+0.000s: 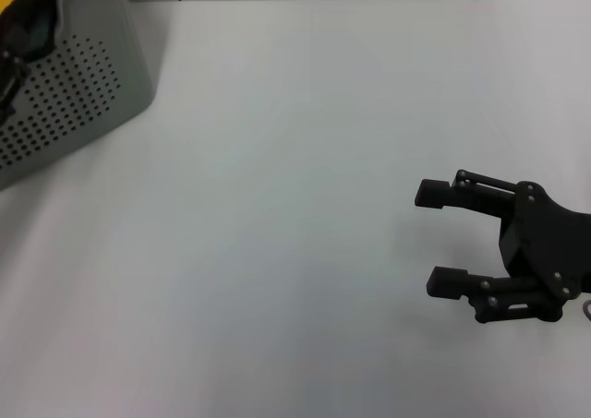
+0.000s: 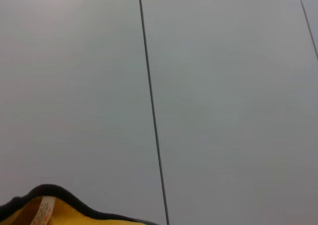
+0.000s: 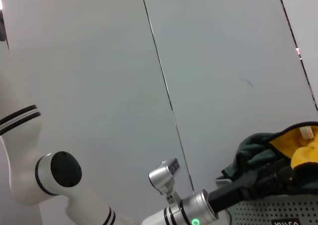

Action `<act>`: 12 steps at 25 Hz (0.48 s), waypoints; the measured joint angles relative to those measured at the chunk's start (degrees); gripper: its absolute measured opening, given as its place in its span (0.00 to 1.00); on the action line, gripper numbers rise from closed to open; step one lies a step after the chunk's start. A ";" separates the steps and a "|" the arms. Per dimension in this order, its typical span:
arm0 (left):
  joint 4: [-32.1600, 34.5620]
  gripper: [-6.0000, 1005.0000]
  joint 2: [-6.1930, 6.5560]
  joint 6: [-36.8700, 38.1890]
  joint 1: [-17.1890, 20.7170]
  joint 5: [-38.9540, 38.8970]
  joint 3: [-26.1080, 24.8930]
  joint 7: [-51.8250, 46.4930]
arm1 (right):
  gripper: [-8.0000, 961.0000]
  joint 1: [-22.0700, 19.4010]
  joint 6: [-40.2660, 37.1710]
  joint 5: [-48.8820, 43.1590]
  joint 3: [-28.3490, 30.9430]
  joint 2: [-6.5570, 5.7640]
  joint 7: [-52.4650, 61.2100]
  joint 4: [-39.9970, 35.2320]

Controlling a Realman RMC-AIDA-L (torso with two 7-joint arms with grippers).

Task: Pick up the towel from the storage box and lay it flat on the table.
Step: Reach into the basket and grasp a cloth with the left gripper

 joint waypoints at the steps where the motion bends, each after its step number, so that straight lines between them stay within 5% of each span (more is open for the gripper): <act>1: -0.92 0.69 -0.03 -0.01 -0.10 -0.17 -0.01 2.08 | 0.91 0.06 -0.07 0.10 0.00 0.00 0.00 -0.03; 12: -3.89 0.69 -0.13 -2.21 -1.72 -3.65 -0.14 8.16 | 0.91 0.21 -0.30 0.32 0.00 0.02 0.00 0.00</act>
